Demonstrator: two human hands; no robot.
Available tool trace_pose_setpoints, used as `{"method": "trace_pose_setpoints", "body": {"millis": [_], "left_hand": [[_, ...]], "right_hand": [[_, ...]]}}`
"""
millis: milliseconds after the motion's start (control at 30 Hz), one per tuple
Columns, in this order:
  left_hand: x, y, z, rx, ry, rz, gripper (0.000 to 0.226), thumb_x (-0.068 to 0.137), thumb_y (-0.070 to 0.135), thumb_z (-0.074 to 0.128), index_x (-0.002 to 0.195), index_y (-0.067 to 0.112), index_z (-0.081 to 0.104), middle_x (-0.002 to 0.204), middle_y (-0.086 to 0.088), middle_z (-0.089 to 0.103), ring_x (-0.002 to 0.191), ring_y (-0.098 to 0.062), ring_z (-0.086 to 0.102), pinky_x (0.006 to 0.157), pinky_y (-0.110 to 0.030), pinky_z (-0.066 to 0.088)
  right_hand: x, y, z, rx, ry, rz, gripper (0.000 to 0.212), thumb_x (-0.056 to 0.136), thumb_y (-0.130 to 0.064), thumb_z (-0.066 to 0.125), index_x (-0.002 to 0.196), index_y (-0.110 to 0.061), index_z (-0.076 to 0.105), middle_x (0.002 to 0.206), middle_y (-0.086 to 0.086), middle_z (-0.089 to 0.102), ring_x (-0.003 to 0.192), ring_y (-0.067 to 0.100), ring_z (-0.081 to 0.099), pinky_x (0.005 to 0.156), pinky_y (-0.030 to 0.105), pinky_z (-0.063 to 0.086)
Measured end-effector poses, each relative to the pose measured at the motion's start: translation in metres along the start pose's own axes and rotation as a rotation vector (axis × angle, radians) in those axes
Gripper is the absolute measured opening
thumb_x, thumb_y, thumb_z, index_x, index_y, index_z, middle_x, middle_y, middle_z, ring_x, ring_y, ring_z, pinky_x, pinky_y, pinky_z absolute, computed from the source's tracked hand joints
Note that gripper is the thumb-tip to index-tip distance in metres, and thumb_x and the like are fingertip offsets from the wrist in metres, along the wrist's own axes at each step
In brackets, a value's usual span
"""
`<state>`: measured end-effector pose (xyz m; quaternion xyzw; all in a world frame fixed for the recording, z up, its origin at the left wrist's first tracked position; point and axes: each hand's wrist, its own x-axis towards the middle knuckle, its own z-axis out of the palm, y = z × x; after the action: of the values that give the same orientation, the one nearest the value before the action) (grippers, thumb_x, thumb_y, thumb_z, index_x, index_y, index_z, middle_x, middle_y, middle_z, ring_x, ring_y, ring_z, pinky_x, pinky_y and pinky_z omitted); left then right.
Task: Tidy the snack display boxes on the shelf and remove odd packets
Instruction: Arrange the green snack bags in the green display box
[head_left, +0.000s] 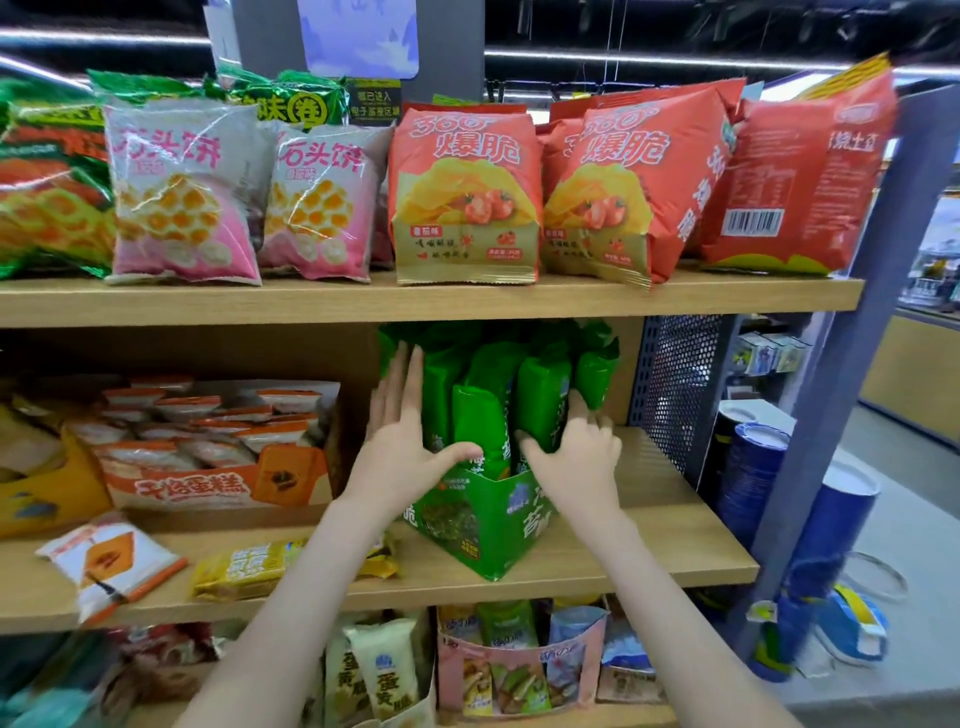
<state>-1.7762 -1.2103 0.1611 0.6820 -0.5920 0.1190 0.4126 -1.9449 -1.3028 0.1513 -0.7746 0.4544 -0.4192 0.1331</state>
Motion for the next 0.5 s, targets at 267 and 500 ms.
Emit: {"method": "trace_pose_setpoints", "body": {"millis": [267, 500], "left_hand": [[-0.036, 0.015, 0.04, 0.317, 0.269, 0.266, 0.064, 0.097, 0.046, 0.042, 0.154, 0.033, 0.014, 0.159, -0.014, 0.017, 0.149, -0.031, 0.009, 0.117, -0.056, 0.011], [-0.032, 0.018, 0.043, 0.348, 0.267, 0.186, 0.064, 0.094, 0.042, 0.047, 0.152, 0.028, 0.023, 0.158, -0.02, 0.017, 0.148, -0.032, 0.01, 0.117, -0.053, 0.009]], "right_hand": [[-0.008, 0.0, 0.01, 0.195, 0.056, -0.083, 0.072, 0.082, -0.034, 0.071, 0.141, -0.008, 0.038, 0.125, 0.008, 0.053, 0.123, 0.025, 0.043, 0.101, 0.032, 0.026], [-0.01, 0.003, 0.005, 0.287, 0.063, -0.092, 0.066, 0.08, -0.035, 0.075, 0.133, -0.01, 0.044, 0.127, 0.002, 0.053, 0.126, 0.016, 0.041, 0.111, 0.027, 0.015]]}}
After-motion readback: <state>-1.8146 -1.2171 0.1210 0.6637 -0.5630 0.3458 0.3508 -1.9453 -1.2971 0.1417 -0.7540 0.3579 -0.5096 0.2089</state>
